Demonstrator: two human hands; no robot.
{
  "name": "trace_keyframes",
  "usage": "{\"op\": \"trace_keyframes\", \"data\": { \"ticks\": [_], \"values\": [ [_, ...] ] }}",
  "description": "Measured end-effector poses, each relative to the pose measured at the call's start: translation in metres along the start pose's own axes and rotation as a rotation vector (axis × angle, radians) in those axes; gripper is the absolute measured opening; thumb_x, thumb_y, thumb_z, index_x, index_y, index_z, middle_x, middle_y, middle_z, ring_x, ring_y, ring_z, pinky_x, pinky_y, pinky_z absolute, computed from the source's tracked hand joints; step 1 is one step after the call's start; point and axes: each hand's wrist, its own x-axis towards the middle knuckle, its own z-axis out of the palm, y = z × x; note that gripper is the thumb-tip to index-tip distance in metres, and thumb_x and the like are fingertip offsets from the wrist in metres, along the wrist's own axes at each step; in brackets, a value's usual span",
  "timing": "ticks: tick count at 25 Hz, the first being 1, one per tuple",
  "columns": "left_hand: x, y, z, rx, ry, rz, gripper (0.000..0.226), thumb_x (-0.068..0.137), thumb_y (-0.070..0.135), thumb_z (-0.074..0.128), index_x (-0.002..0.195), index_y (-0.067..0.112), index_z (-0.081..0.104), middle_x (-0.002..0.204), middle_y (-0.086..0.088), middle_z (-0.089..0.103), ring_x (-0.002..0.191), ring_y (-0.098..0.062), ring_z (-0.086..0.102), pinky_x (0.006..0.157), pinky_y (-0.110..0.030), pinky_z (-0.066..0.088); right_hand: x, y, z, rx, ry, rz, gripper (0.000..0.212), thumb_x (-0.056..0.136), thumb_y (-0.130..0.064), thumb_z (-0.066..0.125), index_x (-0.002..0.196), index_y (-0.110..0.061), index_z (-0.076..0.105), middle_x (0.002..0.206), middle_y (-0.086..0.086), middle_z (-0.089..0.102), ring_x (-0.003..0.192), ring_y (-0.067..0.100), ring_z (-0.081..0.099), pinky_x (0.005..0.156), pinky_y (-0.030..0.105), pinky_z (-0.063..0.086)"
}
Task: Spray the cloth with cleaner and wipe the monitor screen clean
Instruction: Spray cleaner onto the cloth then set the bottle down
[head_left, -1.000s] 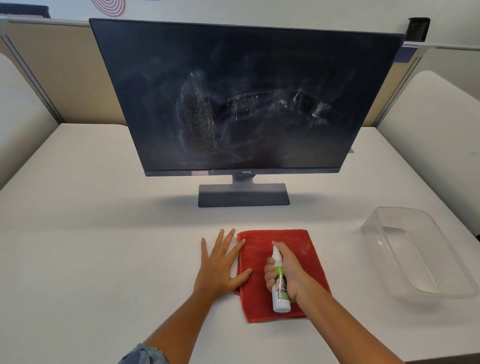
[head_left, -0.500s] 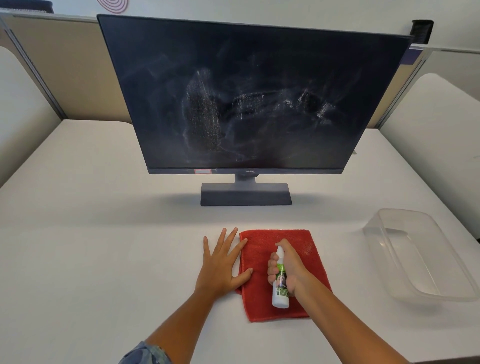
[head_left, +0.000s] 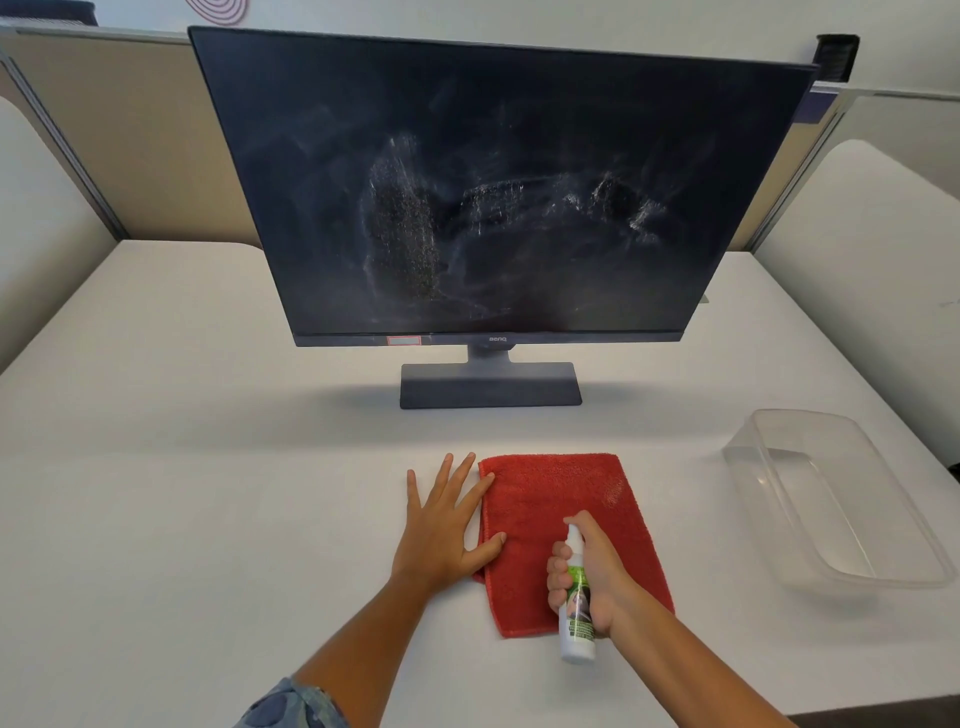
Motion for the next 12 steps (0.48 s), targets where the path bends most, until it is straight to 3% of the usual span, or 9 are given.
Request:
{"op": "trace_keyframes", "data": {
  "ticks": [12],
  "values": [
    [-0.002, 0.001, -0.001, -0.004, 0.019, 0.018, 0.073, 0.082, 0.072, 0.03, 0.144, 0.035, 0.024, 0.156, 0.001, 0.017, 0.145, -0.022, 0.002, 0.111, -0.06, -0.007, -0.009, 0.004, -0.012, 0.051, 0.011, -0.038, 0.036, 0.072, -0.033, 0.054, 0.043, -0.016, 0.04, 0.038, 0.0, 0.04, 0.027, 0.012, 0.033, 0.036, 0.015, 0.031]
  ]
}}
